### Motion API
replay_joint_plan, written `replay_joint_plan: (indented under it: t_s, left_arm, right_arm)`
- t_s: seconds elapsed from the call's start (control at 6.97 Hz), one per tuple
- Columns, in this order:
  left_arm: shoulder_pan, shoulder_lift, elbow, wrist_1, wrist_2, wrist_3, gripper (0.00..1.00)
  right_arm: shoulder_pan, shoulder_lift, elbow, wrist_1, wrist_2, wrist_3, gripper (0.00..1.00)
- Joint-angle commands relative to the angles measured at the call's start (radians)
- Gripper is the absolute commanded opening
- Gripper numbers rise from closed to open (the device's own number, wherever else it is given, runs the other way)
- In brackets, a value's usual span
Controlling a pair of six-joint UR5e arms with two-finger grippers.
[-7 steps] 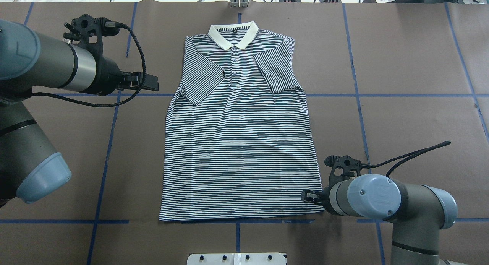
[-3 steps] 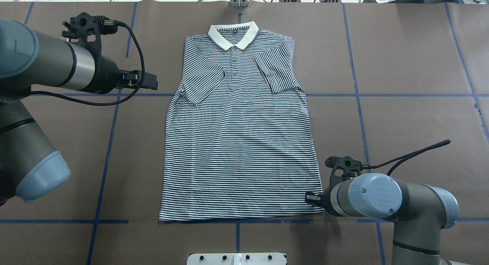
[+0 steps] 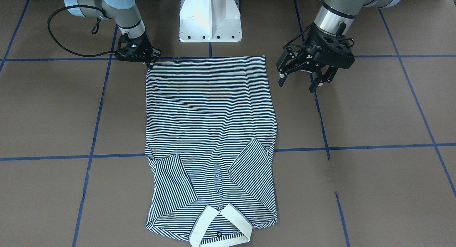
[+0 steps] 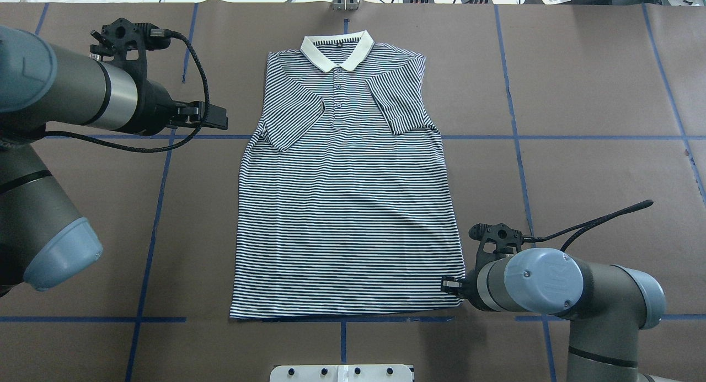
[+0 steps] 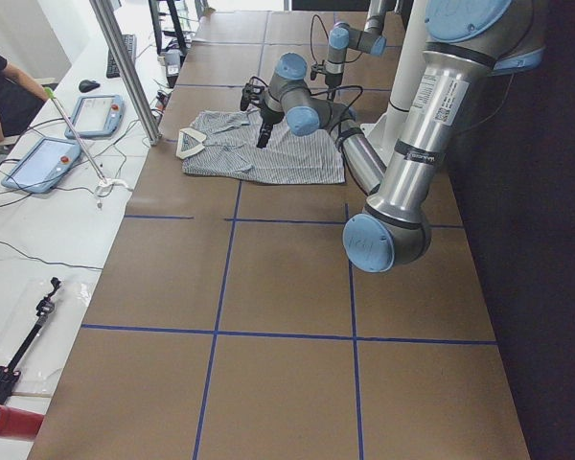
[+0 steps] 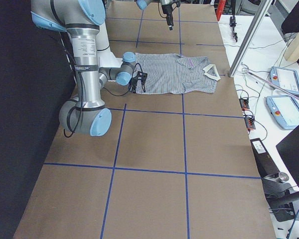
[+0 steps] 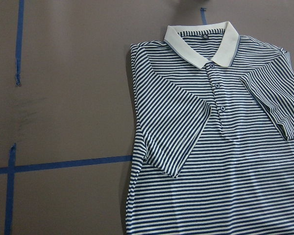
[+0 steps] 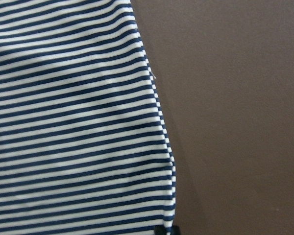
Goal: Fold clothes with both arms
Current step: 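Lower both grippers and grasp the two hem corners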
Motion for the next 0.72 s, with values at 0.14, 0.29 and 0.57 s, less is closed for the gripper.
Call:
replay_joint_plan:
  t_s: [0.14,0.29,0.57]
  left_arm:
    - [0.049,0.023,0.031,0.001,0.002,-0.249,1.00]
    - [0.163,0.067,0.010,0.001,0.047,-0.411,1.00]
    - [0.392,0.127,0.004,0.008,0.205,-0.705,1.00]
  right_arm:
    - [0.014,-0.007,0.063,-0.001,-0.001,0.000,0.00]
    - [0.023,-0.008,0.083,0.000,0.000,0.000,0.00]
    - [0.038,-0.002,0.100,0.000,0.005,-0.002,0.00]
